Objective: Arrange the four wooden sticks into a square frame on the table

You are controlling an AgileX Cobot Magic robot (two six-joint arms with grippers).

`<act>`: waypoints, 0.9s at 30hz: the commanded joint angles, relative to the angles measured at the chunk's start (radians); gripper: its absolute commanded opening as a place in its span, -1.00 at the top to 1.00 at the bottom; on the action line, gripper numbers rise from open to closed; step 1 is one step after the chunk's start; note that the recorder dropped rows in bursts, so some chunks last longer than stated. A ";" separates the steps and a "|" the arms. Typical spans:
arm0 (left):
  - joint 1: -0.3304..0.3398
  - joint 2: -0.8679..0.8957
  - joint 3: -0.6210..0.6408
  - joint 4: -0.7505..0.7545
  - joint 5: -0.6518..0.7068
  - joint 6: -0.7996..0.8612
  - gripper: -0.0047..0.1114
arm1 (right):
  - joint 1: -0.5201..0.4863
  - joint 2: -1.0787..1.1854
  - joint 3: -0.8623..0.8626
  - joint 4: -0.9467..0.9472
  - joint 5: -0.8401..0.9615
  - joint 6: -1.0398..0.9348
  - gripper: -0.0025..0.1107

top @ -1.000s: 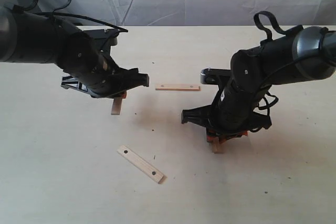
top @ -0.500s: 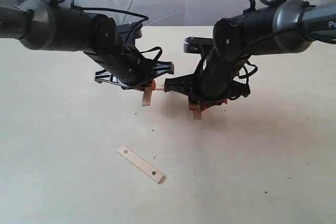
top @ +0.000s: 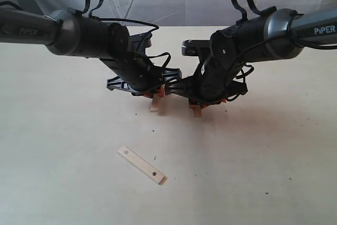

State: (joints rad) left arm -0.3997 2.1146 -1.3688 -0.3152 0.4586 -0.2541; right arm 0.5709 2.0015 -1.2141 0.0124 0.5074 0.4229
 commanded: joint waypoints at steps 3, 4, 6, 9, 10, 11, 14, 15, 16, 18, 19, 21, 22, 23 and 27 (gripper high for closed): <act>0.000 -0.003 -0.005 -0.009 -0.007 0.007 0.92 | -0.001 -0.002 -0.006 -0.012 -0.011 0.007 0.96; 0.000 -0.003 -0.005 -0.009 -0.007 0.007 0.92 | -0.001 -0.002 -0.006 -0.012 -0.011 0.007 0.96; 0.000 -0.003 -0.005 -0.009 -0.007 0.007 0.92 | -0.001 -0.002 -0.006 -0.012 -0.011 0.007 0.96; 0.000 -0.003 -0.005 -0.007 -0.012 0.008 0.92 | -0.001 -0.002 -0.006 -0.012 -0.011 0.007 0.96; 0.000 -0.003 -0.005 -0.007 -0.012 0.008 0.92 | -0.001 -0.002 -0.006 -0.012 -0.009 0.007 0.96; 0.000 -0.003 -0.005 -0.007 -0.014 0.008 0.92 | -0.001 -0.002 -0.006 -0.012 -0.007 0.007 0.96; 0.000 -0.003 -0.005 -0.009 -0.011 0.008 0.92 | -0.001 -0.002 -0.006 -0.012 -0.007 0.007 0.96; 0.000 -0.003 -0.005 -0.009 -0.011 0.008 0.92 | -0.001 -0.002 -0.006 -0.012 -0.007 0.007 0.96; 0.000 -0.003 -0.005 -0.006 -0.008 0.008 0.92 | -0.001 -0.002 -0.006 -0.012 -0.007 0.007 0.96; 0.000 -0.003 -0.005 -0.003 -0.004 0.008 0.92 | -0.001 -0.002 -0.006 -0.012 -0.007 0.007 0.96; 0.000 -0.003 -0.005 -0.003 -0.004 0.008 0.92 | -0.001 -0.002 -0.006 -0.012 -0.007 0.007 0.96; 0.000 -0.003 -0.005 -0.003 -0.004 0.008 0.92 | -0.001 -0.002 -0.006 -0.012 -0.007 0.007 0.96; 0.000 -0.003 -0.005 -0.003 -0.004 0.008 0.89 | -0.001 -0.002 -0.006 -0.012 -0.007 0.007 0.96; 0.000 -0.003 -0.005 -0.003 -0.004 0.008 0.85 | -0.001 -0.002 -0.006 -0.012 -0.007 0.007 0.96; 0.000 -0.003 -0.005 -0.003 -0.006 0.008 0.61 | -0.001 -0.002 -0.006 -0.012 -0.005 0.007 0.96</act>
State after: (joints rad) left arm -0.3997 2.1145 -1.3693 -0.3170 0.4567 -0.2497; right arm 0.5709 2.0015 -1.2141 0.0102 0.5032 0.4287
